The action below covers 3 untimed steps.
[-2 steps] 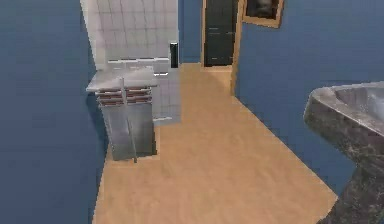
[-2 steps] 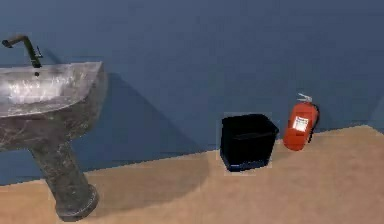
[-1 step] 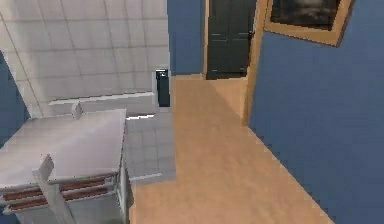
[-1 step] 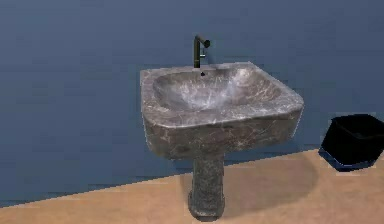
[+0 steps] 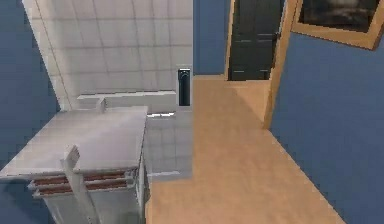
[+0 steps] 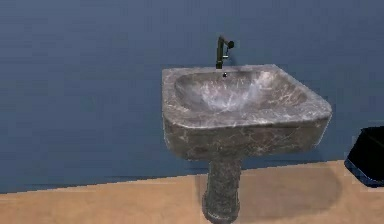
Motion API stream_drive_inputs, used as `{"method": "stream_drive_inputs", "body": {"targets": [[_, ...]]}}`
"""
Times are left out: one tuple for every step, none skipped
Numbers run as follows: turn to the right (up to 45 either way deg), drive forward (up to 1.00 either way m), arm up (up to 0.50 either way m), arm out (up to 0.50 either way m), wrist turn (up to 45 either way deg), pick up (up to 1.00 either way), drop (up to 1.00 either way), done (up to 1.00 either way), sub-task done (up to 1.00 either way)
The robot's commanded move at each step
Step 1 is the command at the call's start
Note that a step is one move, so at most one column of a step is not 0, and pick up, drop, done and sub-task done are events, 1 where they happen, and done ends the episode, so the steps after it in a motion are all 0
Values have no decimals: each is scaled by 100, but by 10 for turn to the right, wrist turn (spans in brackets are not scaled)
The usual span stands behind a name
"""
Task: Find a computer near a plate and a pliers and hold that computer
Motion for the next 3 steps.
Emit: {"method": "stream_drive_inputs", "body": {"targets": [[0,20,0,0,0,0,0,0,0],[300,0,0,0,0,0,0,0,0],[0,100,0,0,0,0,0,0,0]]}}
